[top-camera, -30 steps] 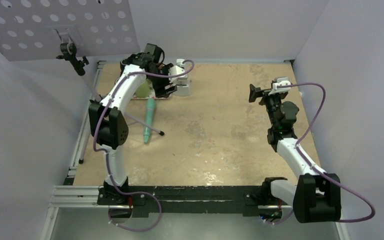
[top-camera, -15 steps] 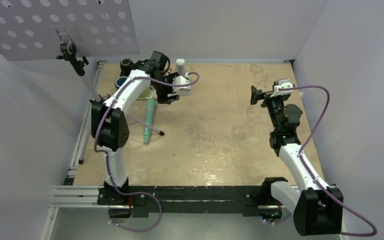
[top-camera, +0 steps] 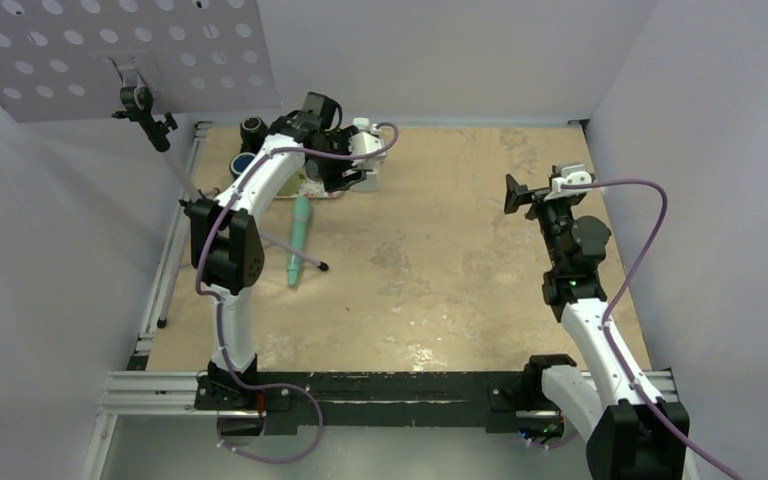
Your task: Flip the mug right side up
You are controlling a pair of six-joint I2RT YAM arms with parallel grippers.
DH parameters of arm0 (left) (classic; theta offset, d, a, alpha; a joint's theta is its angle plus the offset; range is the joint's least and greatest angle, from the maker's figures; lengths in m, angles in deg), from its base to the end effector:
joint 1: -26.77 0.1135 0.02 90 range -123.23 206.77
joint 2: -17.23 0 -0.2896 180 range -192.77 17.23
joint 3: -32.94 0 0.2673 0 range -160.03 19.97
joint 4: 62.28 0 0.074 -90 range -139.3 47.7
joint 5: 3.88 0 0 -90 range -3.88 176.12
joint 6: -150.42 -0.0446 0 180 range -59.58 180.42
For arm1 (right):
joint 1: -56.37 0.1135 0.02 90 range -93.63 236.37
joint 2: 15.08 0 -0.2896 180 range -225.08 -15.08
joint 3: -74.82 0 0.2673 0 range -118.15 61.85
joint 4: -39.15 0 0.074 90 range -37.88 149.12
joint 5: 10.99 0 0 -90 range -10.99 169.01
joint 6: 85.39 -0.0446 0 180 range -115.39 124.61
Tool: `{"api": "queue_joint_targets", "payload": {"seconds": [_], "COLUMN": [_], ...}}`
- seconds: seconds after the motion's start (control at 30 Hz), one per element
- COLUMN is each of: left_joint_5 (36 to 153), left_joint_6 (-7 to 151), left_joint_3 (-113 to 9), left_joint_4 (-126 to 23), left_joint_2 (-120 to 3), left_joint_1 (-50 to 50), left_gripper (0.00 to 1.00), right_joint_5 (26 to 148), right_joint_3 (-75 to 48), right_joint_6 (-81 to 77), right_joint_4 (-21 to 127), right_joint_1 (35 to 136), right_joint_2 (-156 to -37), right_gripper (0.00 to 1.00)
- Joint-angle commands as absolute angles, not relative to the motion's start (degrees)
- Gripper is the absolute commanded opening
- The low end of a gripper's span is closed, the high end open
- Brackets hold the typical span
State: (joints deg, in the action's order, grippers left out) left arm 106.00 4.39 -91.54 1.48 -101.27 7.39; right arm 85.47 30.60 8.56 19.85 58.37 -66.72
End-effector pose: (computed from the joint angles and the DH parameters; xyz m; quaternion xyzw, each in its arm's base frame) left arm 0.4533 -0.1755 0.2978 0.6167 0.7194 -0.0715 0.3116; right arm 0.2208 0.0127 0.3304 -0.0763 0.6260 0.0223 0.7757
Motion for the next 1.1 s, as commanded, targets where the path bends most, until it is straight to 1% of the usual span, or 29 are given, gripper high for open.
{"api": "queue_joint_targets", "payload": {"seconds": [0.0,0.13,0.2,0.27,0.43,0.57,0.7,0.83,0.93,1.03,1.07], "left_joint_5": [107.9,102.3,100.2,101.5,106.7,105.5,105.0,106.6,105.4,99.3,94.1], "left_joint_6": [10.6,8.7,7.0,4.9,5.4,7.7,12.6,19.6,24.4,32.3,36.3], "left_joint_3": [-88.6,-86.9,-89.6,-88.9,-73.5,-66.0,-62.9,-64.0,-63.9,-64.1,-63.9], "left_joint_4": [-2.9,-7.5,-3.6,0.6,2.1,10.5,18.7,24.6,27.0,25.3,23.0], "left_joint_2": [-96.6,-96.4,-97.1,-95.0,-81.2,-71.9,-62.6,-55.2,-49.0,-44.8,-43.8], "left_joint_1": [7.3,7.3,7.4,7.4,7.0,6.9,6.8,6.8,6.9,10.0,12.2], "left_gripper": [0.78,0.78,0.78,0.78,0.78,0.77,0.77,0.77,0.78,0.82,0.86], "right_joint_5": [85.1,85.7,86.2,86.3,86.7,87.6,88.4,89.1,89.7,89.9,90.0], "right_joint_3": [31.8,31.8,31.5,31.4,31.5,30.9,30.2,30.1,30.3,30.3,30.3], "right_joint_6": [9.1,9.2,9.7,10.4,10.6,11.0,11.6,11.5,11.4,11.2,11.1], "right_joint_4": [20.0,20.7,21.4,21.9,22.3,22.2,21.7,21.2,20.6,20.5,20.4], "right_joint_1": [58.8,58.9,58.9,59.0,59.7,60.6,61.4,62.4,63.3,64.0,64.2], "right_joint_2": [-65.1,-64.6,-64.1,-63.6,-63.2,-63.8,-64.4,-64.1,-63.4,-62.9,-62.7], "right_gripper": [0.96,0.96,0.96,0.96,0.95,0.95,0.95,0.95,0.95,0.95,0.95]}}
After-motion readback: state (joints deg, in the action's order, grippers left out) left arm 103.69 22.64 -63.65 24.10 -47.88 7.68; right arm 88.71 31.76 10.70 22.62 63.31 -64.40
